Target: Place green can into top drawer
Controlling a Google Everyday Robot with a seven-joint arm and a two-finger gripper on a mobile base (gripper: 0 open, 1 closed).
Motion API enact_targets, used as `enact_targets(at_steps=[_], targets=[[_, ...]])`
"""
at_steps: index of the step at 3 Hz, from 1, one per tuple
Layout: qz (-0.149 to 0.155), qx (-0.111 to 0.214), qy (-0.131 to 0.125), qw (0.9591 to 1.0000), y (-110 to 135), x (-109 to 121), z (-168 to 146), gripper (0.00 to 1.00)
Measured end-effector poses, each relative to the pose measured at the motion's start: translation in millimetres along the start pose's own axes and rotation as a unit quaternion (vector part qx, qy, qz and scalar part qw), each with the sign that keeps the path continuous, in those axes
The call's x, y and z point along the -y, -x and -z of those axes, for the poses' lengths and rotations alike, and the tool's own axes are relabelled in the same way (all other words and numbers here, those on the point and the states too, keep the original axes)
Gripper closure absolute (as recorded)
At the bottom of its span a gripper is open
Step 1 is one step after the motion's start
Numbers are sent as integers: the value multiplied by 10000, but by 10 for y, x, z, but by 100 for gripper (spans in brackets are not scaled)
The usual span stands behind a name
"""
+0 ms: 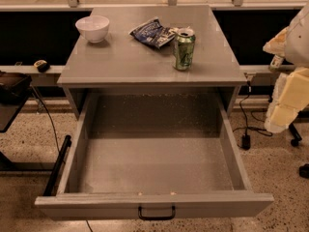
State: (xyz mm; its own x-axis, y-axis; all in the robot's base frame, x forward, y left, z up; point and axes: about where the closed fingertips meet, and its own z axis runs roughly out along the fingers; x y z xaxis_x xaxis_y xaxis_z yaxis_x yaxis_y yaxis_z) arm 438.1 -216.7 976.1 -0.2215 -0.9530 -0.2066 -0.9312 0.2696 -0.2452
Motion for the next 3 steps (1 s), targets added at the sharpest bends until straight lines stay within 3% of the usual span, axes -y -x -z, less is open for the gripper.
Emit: enact_targets(at_steps=[1,2,3], targets=[[0,0,0,10000,0,0,0,0],[-115,319,-311,9989,90,198,7,0],[-347,1280,-932,9868,284,749,70,0]])
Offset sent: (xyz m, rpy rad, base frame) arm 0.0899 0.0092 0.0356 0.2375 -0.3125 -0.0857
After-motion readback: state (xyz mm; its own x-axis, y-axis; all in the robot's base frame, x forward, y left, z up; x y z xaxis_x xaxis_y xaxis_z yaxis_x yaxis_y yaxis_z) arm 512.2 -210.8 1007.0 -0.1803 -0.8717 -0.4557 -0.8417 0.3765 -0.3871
